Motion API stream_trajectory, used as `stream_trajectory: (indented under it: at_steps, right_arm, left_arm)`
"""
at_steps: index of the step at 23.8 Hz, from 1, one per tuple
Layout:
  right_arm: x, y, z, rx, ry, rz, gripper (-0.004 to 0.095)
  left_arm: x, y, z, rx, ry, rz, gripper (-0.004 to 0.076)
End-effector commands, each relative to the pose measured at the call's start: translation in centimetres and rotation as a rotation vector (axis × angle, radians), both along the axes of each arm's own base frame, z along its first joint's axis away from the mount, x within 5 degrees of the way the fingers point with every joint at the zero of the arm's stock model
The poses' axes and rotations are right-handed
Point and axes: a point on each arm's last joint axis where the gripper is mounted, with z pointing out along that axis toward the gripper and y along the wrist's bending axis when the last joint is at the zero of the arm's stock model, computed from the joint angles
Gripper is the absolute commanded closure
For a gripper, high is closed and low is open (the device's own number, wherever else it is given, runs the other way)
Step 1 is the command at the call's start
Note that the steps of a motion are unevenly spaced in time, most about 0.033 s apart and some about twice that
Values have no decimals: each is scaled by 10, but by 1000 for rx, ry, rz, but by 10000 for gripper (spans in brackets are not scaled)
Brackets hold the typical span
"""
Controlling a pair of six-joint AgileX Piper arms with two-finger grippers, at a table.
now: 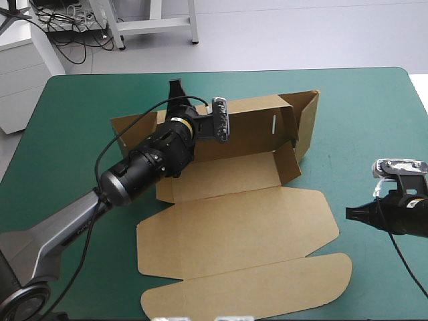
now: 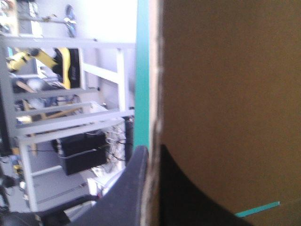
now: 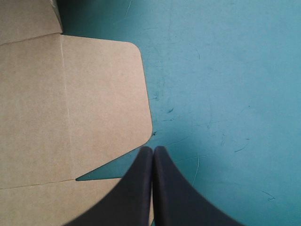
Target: Fold the box
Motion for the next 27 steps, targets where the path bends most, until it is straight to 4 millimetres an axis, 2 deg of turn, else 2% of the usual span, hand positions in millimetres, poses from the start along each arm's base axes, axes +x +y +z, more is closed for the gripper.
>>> stream_trajectory:
  at_steps: [1, 4, 7, 11, 18, 21, 27]
  right_arm:
    - [1, 0, 10, 5, -65, -5, 928]
    - [1, 0, 11, 4, -69, -6, 928]
    - [1, 0, 11, 4, -69, -6, 928]
    - [1, 1, 10, 13, -61, -3, 928]
    - [4, 2, 13, 29, -105, 5, 928]
    - [5, 2, 14, 6, -122, 28, 924]
    - [5, 2, 14, 11, -126, 27, 924]
  left_arm:
    - [-19, -14, 37, -37, -196, -114, 734]
    - [-30, -32, 35, -36, -209, -186, 734]
    - [-32, -43, 27, -49, -191, -206, 734]
    - [-22, -55, 3, -1, -141, -187, 734]
    - [-10, -70, -24, 36, -127, -173, 734]
    - [-5, -71, -24, 14, -179, -143, 734]
    - [-4, -77, -21, 13, -229, -193, 734]
